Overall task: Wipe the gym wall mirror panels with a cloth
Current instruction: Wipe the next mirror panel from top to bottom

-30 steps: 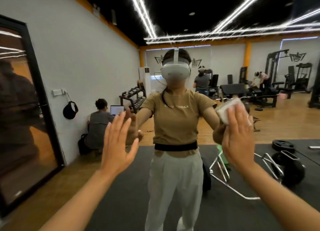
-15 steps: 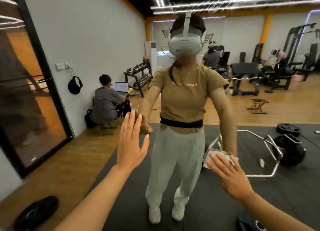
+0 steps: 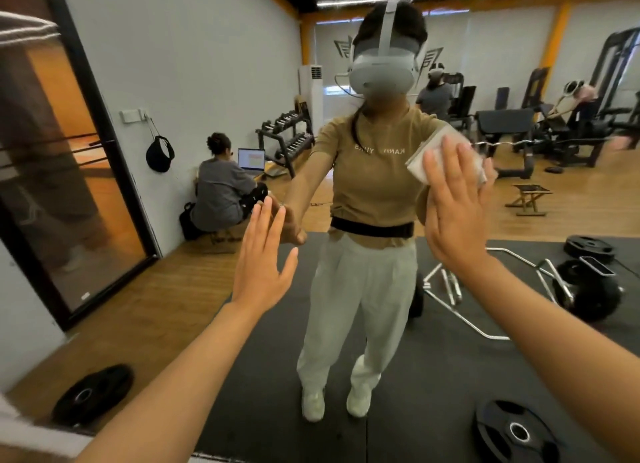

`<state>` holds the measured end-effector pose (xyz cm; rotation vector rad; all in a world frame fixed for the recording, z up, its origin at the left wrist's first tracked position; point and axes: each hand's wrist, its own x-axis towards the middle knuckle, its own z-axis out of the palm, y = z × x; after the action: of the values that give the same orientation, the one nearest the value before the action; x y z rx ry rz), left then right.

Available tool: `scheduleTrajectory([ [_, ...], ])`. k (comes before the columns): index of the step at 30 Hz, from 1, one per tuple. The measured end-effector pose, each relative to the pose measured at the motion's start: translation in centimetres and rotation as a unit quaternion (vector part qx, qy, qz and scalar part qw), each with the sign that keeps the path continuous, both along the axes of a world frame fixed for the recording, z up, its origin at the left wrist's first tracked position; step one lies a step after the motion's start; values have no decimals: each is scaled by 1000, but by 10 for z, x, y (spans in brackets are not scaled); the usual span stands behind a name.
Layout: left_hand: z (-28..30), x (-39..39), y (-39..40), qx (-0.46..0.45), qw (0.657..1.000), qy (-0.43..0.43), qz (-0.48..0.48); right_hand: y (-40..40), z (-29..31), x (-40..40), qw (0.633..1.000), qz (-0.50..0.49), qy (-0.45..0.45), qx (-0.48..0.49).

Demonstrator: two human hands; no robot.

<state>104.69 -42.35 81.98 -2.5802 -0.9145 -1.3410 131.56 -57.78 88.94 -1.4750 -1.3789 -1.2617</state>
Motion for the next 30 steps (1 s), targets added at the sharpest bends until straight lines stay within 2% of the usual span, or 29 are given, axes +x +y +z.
scheduleTrajectory([
  [2, 0, -1, 1, 3, 1000, 9, 7, 2, -48, 2, 998, -12, -45, -44],
  [4, 0, -2, 0, 4, 1000, 18, 12, -3, -115, 10, 974, -46, -162, -152],
  [6, 0, -3, 0, 0, 1000, 23, 12, -17, -182, 19, 907, -93, -312, -269],
  [7, 0, -4, 0, -4, 1000, 26, 12, -26, -207, 24, 868, -114, -358, -325],
  [8, 0, -5, 0, -7, 999, 30, 11, -33, -220, 26, 835, -129, -379, -377],
  [10, 1, -7, 1, -7, 999, 36, 9, -37, -221, 29, 803, -148, -400, -416],
  [12, 1, -8, 2, -4, 999, 42, 8, -27, -202, 26, 822, -125, -424, -358],
  [14, 0, -9, 4, 1, 999, 45, 6, -11, -157, 16, 875, -91, -386, -277],
  [17, 0, -9, 6, 15, 999, 49, 10, 11, -57, -6, 964, -21, -221, -143],
  [20, -1, -9, 7, 20, 998, 52, 12, 25, 15, -26, 998, 16, -51, -25],
  [23, -1, -8, 10, 28, 998, 51, 11, 36, 5, -41, 1000, 18, -8, 21],
  [25, -3, -9, 12, 39, 998, 50, 11, 39, -49, -49, 999, 9, -41, -29],
  [26, -4, -9, 13, 44, 998, 49, 12, 39, -85, -50, 993, 1, -88, -81],
  [28, -5, -9, 15, 52, 997, 48, 10, 34, -163, -45, 946, -33, -248, -208],
  [29, -5, -10, 16, 58, 997, 50, 10, 28, -197, -40, 901, -59, -334, -269],
  [30, -5, -11, 18, 64, 996, 56, 11, 20, -225, -36, 854, -81, -383, -343],
])
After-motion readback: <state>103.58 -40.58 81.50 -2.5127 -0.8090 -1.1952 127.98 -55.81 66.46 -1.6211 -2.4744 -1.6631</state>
